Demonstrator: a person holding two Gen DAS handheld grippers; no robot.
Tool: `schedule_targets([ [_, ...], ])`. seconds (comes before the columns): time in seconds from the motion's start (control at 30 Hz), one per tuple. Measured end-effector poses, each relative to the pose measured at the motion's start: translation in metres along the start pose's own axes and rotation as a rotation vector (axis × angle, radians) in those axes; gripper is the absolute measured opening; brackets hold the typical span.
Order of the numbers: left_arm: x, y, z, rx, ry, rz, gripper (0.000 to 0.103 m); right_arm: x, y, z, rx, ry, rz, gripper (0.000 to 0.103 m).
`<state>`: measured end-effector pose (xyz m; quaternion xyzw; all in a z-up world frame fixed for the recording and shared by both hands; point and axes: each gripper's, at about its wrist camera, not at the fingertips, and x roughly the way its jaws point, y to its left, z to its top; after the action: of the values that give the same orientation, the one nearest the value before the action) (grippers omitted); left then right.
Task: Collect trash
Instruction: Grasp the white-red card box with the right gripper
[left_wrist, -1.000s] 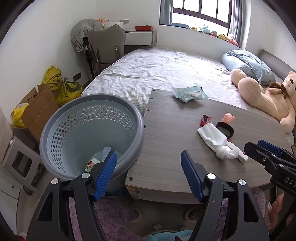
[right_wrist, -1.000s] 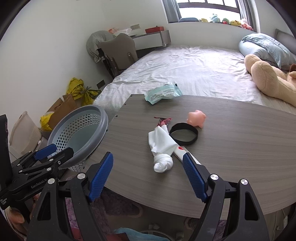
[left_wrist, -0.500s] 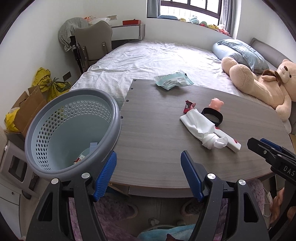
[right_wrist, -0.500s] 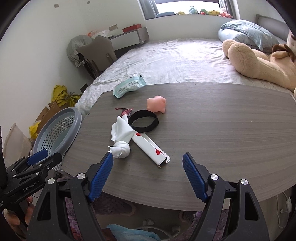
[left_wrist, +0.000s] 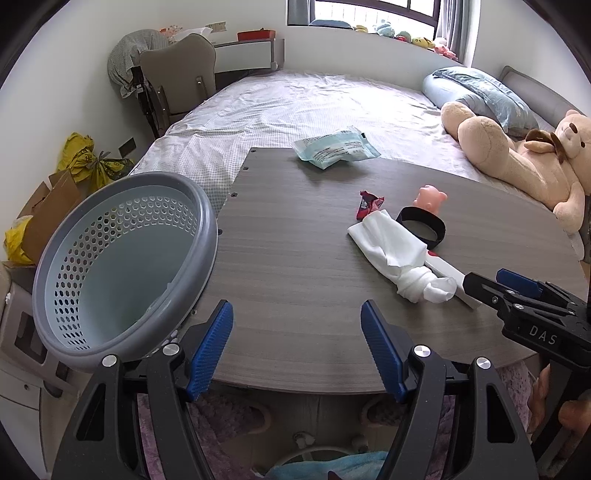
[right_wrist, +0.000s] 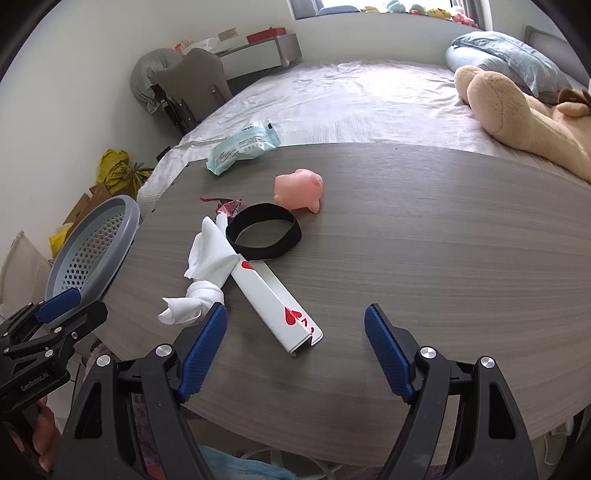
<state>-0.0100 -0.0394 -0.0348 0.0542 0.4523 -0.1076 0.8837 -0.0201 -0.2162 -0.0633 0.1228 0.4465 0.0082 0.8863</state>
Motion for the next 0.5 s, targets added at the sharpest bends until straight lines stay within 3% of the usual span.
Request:
schedule_targets([
  [0.17, 0.006, -0.003, 0.003, 0.004, 0.011, 0.008, 0.069, 0.014, 0.004, 0.003, -0.038, 0.023, -0.011, 0.063],
  [0.33, 0.008, -0.003, 0.004, 0.006, 0.011, 0.011, 0.069, 0.021, 0.010, 0.004, -0.072, 0.027, -0.025, 0.062],
  [0.5, 0.011, -0.005, 0.005, 0.012, 0.014, 0.013, 0.069, 0.021, 0.015, 0.004, -0.086, 0.018, -0.029, 0.049],
])
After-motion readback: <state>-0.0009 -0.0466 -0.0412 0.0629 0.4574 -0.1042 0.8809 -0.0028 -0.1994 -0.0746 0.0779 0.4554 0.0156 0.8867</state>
